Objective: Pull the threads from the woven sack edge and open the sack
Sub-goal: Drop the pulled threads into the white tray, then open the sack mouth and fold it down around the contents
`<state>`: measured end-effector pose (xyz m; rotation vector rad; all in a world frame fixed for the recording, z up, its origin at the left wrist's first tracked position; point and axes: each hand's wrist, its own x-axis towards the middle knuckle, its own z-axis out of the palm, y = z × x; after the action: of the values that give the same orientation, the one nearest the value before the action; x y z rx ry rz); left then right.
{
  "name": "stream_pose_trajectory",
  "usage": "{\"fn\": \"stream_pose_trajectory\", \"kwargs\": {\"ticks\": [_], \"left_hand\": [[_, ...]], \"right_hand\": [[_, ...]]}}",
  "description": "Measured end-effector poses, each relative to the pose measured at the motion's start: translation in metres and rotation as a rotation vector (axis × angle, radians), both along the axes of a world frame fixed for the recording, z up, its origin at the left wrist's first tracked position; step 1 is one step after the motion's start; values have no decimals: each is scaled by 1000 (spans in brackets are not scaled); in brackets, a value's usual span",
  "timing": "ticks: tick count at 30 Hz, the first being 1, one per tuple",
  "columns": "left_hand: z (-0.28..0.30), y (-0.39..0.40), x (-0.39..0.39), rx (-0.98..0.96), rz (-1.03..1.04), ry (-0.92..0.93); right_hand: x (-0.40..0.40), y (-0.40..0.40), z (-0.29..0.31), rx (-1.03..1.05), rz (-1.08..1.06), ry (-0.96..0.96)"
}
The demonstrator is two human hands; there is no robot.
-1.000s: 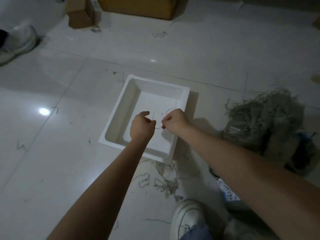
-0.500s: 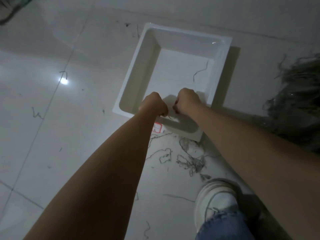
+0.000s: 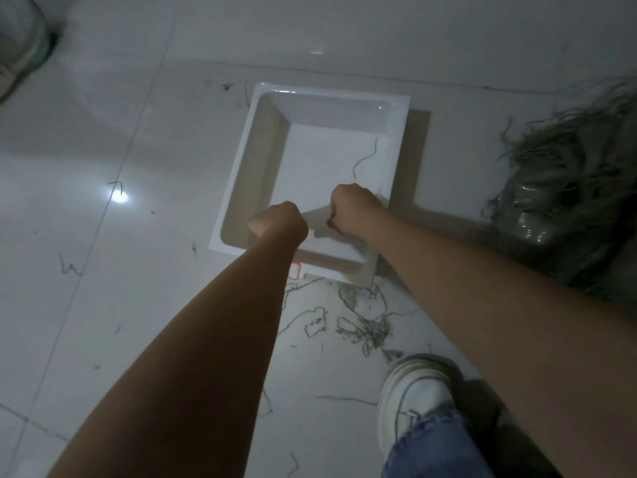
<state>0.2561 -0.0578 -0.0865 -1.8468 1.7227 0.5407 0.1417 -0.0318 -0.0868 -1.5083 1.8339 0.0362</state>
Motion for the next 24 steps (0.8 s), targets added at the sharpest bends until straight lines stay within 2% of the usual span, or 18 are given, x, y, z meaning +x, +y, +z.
{"fn": "stream_pose_trajectory", "kwargs": {"ticks": [3, 7, 14, 18, 21, 24], "left_hand": [[21, -7, -13, 67, 32, 60], [55, -8, -44, 67, 11, 132], [121, 6, -119, -7, -152, 248], [147, 23, -167, -31, -258, 386], [155, 42, -203, 6, -320, 492], [154, 62, -234, 38, -399, 530]], "right_hand": [[-18, -3, 25, -65, -47, -51], [-52, -4, 72, -57, -72, -101], [-128, 20, 154, -64, -63, 95], [-183, 52, 176, -155, -252, 236], [-230, 80, 179, -206, -494, 282], [-273, 111, 174, -170, -775, 260]]}}
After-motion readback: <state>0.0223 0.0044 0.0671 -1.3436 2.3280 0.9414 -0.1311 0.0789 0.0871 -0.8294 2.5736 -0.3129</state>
